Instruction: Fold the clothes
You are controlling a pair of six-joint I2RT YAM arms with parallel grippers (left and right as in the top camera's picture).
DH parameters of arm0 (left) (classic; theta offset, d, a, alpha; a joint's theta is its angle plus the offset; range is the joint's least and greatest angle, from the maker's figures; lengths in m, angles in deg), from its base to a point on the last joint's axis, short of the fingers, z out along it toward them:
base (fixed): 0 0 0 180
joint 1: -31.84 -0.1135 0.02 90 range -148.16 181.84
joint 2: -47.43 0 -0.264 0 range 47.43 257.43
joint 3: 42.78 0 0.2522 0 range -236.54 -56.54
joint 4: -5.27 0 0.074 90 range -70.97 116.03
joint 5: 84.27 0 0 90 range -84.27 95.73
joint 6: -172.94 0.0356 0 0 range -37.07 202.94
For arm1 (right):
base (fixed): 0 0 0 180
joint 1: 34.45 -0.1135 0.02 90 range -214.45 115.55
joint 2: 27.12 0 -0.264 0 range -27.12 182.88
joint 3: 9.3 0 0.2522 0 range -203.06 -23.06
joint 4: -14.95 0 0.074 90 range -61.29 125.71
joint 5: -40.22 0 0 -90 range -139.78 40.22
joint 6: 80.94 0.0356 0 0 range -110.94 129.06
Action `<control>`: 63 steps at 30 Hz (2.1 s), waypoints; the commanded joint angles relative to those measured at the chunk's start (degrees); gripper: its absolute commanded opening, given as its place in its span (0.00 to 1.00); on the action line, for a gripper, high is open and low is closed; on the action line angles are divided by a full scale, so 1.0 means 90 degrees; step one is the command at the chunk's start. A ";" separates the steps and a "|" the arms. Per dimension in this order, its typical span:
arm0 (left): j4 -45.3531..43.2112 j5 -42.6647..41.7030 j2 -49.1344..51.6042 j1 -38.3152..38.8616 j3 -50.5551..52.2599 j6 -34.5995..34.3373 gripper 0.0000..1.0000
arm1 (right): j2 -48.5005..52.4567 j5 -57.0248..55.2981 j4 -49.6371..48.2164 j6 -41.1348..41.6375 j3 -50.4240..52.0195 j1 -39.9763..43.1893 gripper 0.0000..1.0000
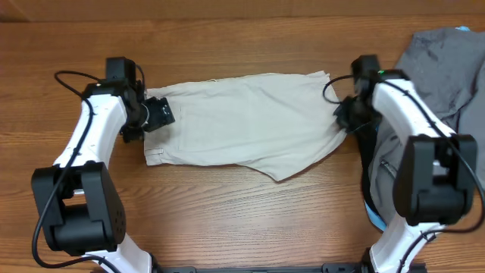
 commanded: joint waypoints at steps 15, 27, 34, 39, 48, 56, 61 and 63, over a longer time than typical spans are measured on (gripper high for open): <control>-0.0639 -0.1297 0.1129 -0.0590 -0.0090 0.0568 0.99 | -0.1178 -0.0216 0.1151 -0.0408 -0.1069 0.0347 0.45; -0.0571 -0.2749 0.2458 -0.0316 -0.0090 0.1008 0.32 | -0.1178 0.0005 0.1161 -0.0563 -0.1069 0.0345 0.45; -0.0017 -0.2290 0.2229 -0.0580 -0.0493 0.1042 0.04 | -0.1178 0.1353 0.1035 -0.2312 -0.1069 -0.0039 0.34; 0.1319 -0.1880 0.2055 -0.0753 -0.1494 0.1047 0.04 | -0.1124 0.1841 0.1049 -0.3002 -0.1056 -0.0682 0.10; 0.3410 -0.1909 0.1838 -0.0743 -0.3633 0.1120 0.04 | -0.0833 0.2460 0.0165 -0.3077 -0.0384 -0.2103 0.04; 0.4435 -0.1914 0.1838 -0.0712 -0.4903 0.1120 0.04 | -0.0544 0.2582 -0.0918 -0.3026 0.0449 -0.3252 0.04; 0.5017 -0.1919 0.1838 -0.0663 -0.5260 0.1120 0.05 | -0.0126 0.2977 -0.1343 -0.2817 0.0619 -0.3781 0.04; 0.5161 -0.1938 0.1834 -0.0639 -0.5297 0.1122 0.05 | 0.0172 0.3351 -0.1520 -0.2815 0.0619 -0.3949 0.04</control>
